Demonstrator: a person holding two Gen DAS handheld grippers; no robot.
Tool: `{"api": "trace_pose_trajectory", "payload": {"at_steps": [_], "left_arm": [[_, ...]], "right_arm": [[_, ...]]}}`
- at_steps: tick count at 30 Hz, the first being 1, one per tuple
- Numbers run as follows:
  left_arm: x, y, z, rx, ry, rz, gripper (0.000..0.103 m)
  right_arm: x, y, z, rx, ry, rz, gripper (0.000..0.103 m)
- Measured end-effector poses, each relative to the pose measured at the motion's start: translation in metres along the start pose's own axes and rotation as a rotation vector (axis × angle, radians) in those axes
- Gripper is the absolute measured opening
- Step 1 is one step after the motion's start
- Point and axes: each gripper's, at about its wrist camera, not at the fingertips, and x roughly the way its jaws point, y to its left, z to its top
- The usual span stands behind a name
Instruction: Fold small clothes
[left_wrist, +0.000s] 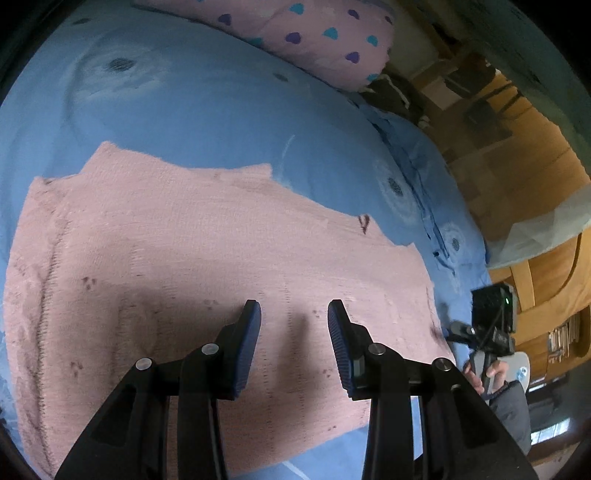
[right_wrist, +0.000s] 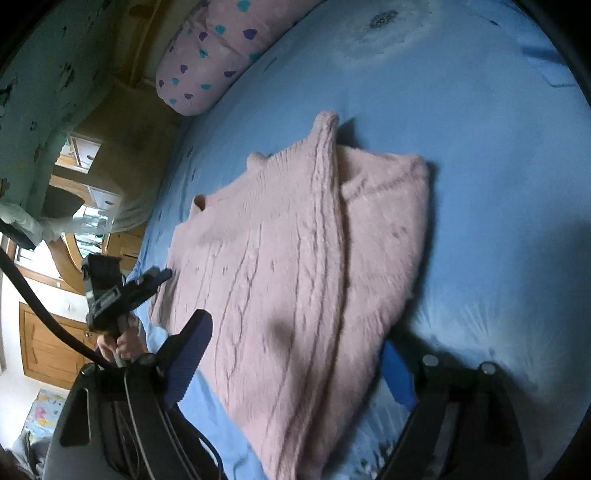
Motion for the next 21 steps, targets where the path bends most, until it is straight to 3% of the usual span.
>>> {"api": "trace_pose_trajectory", "payload": {"at_steps": [6, 7, 8, 9, 10, 13, 17, 20, 21], "left_arm": [[0.008, -0.018, -0.007, 0.063, 0.021, 0.007, 0.031], [0.009, -0.019, -0.009, 0.069, 0.026, 0.008, 0.031], [0.010, -0.019, -0.011, 0.074, 0.029, 0.010, 0.031], [0.010, -0.019, -0.012, 0.078, 0.032, 0.014, 0.031], [0.012, -0.021, -0.013, 0.079, 0.033, 0.016, 0.030], [0.012, -0.027, -0.014, 0.093, 0.031, -0.003, 0.024], [0.012, -0.044, -0.016, 0.113, 0.029, -0.013, 0.024], [0.020, -0.062, -0.020, 0.151, 0.028, -0.040, 0.023], [0.026, -0.069, -0.022, 0.173, 0.032, -0.025, 0.019]], "right_arm": [[0.010, -0.003, 0.015, 0.033, -0.045, 0.040, 0.085], [0.009, -0.003, 0.013, 0.028, -0.041, 0.031, 0.073], [0.011, -0.004, 0.011, 0.022, -0.020, 0.024, 0.054], [0.011, -0.007, 0.009, 0.029, -0.007, 0.017, 0.044], [0.013, -0.010, 0.009, 0.050, -0.002, 0.007, 0.024], [0.012, -0.018, 0.008, 0.116, -0.012, 0.042, 0.020], [0.005, 0.010, 0.010, 0.057, -0.065, 0.022, 0.018], [-0.003, 0.030, 0.015, 0.048, -0.116, 0.077, 0.018], [-0.005, 0.038, 0.018, 0.043, -0.132, 0.095, 0.018]]}}
